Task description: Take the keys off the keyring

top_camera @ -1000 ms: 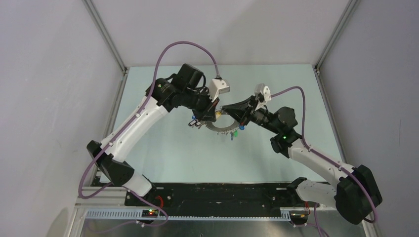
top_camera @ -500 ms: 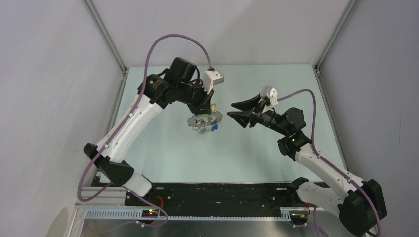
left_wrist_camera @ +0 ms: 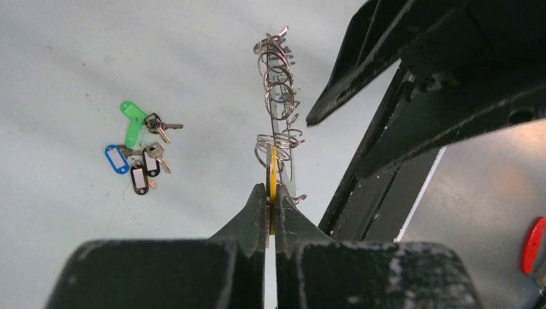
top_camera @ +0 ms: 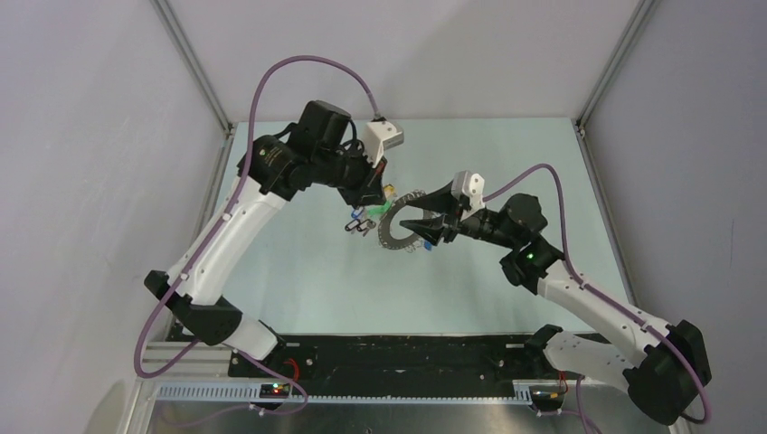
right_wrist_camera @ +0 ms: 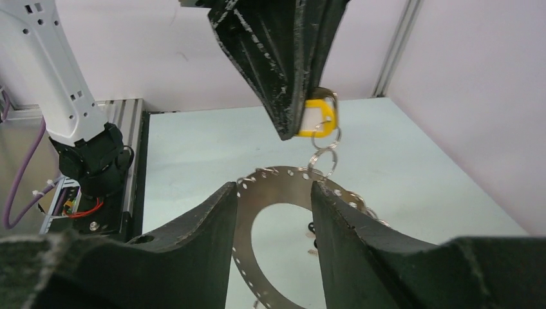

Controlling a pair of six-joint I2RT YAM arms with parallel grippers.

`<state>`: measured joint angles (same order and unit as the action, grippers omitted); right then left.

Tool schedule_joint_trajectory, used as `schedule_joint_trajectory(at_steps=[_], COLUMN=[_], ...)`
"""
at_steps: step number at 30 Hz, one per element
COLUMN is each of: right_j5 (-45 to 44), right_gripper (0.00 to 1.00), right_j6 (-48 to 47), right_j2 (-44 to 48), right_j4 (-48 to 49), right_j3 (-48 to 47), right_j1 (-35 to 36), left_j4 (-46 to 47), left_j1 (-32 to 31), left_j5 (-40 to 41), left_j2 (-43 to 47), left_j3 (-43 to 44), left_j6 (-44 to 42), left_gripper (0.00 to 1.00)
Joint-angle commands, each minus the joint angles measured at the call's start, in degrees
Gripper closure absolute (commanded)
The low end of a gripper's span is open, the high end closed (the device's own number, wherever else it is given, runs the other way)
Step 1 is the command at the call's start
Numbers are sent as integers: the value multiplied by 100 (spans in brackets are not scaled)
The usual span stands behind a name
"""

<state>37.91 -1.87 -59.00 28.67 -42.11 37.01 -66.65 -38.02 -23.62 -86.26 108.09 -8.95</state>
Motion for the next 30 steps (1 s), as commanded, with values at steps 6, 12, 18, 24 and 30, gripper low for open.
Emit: schedule_joint_trajectory(at_steps=[6, 12, 18, 24, 30], right_j5=[-817, -738, -684, -741, -797], right_gripper=[49, 56, 62, 90, 100], right_j6=[-591, -515, -399, -448, -522], right_j2=[-191, -423, -583, -574, -387], right_j4=[-64, 81, 204, 111, -383], right_j3=[-453, -679, -803, -824, -830], right_j1=[366, 359, 395, 397, 289], left_j4=[181, 183, 186, 184, 180], left_j1=[-141, -183, -186, -190, -105], left_j5=[-14, -34, -57, -11, 225], left_j2=[76, 99, 107, 122, 275], left_j3=[416, 410, 423, 422, 423], left_j6=[280, 280, 289, 269, 196], left_gripper=[100, 100, 100, 100, 100])
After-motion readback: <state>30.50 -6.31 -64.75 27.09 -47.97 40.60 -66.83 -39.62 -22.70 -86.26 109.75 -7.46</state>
